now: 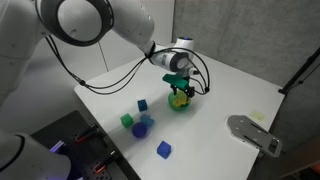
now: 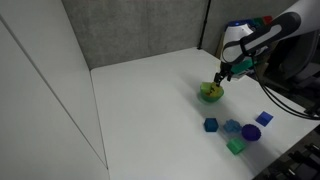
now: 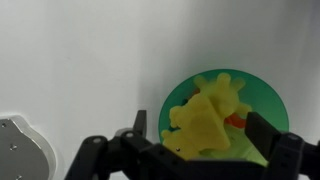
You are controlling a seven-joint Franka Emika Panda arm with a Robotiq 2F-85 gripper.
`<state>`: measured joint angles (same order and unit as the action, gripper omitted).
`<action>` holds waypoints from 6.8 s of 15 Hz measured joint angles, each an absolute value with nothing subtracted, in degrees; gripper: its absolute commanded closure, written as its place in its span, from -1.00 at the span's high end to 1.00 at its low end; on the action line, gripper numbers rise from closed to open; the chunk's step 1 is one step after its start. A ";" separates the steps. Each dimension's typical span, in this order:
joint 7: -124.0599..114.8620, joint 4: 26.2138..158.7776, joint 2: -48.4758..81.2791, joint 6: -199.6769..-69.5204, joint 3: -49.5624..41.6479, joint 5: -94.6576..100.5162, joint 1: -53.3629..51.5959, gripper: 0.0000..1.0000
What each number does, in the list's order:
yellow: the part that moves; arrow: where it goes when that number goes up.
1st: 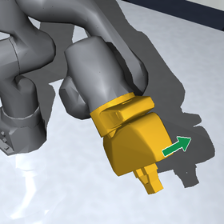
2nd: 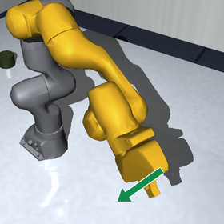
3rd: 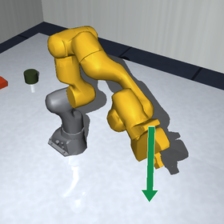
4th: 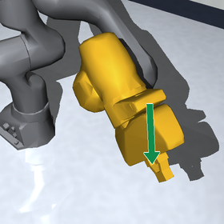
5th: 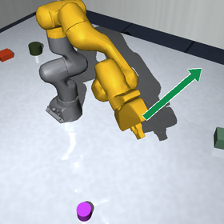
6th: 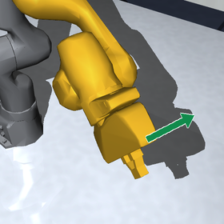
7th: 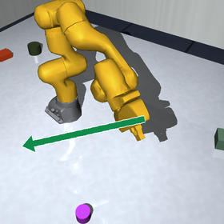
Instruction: Remove the yellow plush from the green bowl and put it on the table
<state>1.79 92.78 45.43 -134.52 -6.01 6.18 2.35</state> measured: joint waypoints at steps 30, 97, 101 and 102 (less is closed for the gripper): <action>-4.41 93.11 45.70 -136.76 -9.15 11.86 -0.45 0.12; 14.11 68.37 61.97 -127.48 -6.37 14.25 3.86 1.00; 14.54 68.40 62.55 -127.48 -6.23 14.25 3.86 1.00; 14.54 68.43 62.55 -127.48 -6.13 14.25 3.86 1.00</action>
<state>14.54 68.43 62.55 -127.48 -6.13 14.25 3.86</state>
